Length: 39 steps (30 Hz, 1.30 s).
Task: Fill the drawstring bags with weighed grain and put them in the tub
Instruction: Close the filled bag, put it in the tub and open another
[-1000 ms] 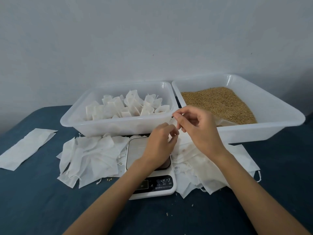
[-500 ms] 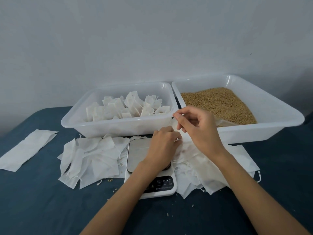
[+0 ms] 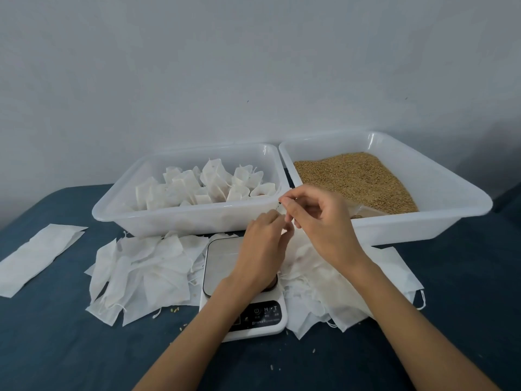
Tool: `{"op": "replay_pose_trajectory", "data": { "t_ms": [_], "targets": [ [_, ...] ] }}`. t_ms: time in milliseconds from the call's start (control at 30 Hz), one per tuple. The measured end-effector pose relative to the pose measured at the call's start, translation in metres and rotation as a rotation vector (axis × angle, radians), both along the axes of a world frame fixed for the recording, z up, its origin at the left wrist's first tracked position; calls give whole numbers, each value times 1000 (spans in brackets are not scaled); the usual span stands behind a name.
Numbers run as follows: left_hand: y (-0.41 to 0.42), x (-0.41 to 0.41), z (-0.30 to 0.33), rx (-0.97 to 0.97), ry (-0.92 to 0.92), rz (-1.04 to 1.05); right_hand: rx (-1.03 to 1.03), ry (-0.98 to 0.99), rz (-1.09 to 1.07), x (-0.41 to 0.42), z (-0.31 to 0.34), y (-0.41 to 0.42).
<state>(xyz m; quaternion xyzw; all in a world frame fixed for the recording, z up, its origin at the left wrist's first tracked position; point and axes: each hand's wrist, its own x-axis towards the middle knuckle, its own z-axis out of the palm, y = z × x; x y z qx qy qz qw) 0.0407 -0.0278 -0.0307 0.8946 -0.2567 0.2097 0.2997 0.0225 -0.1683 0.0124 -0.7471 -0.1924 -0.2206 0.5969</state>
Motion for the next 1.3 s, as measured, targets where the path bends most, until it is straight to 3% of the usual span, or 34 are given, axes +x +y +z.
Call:
{"op": "replay_pose_trajectory", "data": {
  "t_ms": [133, 267, 433, 833, 967, 1133, 1300],
  "targets": [
    [2, -19, -3, -150, -119, 58, -101, -9, 19, -2, 0, 3],
    [-7, -39, -7, -283, -81, 95, -91, 17, 61, -7, 2, 4],
    [-4, -52, -11, -53, -143, 175, -123, -19, 51, -8, 4, 7],
    [93, -58, -14, 149, -182, 455, -133, 24, 63, -8, 0, 9],
    [116, -56, -8, -26, -165, 505, -150, 23, 66, -8, -1, 10],
    [91, -49, 6, -533, 39, 385, -162, 39, 64, -8, -3, 10],
    [65, -25, 26, -657, 121, 198, -160, 22, 45, -7, -6, 11]
  ]
}}
